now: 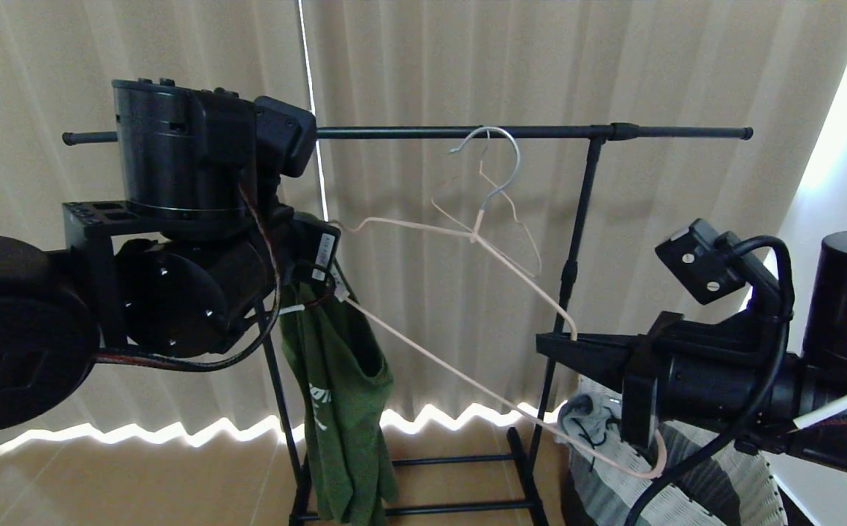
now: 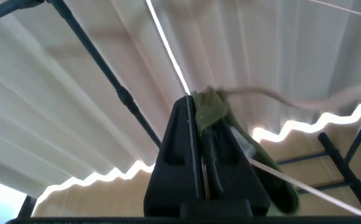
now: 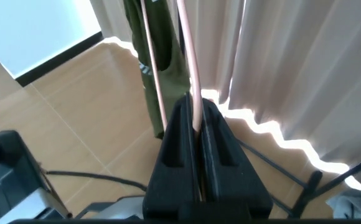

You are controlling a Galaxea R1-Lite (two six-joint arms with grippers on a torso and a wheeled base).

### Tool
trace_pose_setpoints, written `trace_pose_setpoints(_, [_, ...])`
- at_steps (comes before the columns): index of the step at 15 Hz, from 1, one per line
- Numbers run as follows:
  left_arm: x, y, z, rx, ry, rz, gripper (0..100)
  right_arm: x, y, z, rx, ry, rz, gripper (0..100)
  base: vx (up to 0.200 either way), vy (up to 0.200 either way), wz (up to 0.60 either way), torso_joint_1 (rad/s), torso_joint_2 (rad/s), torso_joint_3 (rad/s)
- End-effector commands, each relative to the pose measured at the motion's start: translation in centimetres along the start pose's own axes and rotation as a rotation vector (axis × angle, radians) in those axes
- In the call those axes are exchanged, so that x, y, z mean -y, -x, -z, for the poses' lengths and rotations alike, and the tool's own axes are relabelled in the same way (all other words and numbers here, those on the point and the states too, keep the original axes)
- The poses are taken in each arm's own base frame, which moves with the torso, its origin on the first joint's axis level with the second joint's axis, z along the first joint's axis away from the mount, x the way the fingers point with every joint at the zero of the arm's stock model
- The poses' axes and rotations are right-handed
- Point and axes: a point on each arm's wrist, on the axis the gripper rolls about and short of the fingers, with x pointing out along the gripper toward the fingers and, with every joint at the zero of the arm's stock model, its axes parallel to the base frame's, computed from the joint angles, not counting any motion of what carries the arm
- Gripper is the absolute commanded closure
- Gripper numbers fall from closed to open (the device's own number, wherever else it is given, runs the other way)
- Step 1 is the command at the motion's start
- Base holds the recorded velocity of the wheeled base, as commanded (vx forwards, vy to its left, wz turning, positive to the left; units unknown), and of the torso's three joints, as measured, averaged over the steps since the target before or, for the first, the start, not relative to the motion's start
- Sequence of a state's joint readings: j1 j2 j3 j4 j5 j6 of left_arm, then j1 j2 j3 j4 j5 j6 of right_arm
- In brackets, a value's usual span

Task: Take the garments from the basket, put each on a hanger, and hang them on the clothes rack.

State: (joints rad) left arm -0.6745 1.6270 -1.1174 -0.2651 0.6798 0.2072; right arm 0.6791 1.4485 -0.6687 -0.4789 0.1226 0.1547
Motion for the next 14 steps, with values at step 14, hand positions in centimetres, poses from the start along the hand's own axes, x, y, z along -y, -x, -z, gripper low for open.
trace_pose_setpoints(14, [3.1, 6.0, -1.3, 0.114, -0.015, 0.223, 100, 0.6, -5.9, -0.4, -0.019, -0.003, -0.001, 100, 0.000, 0.000, 0.00, 0.000, 0.00, 0.000])
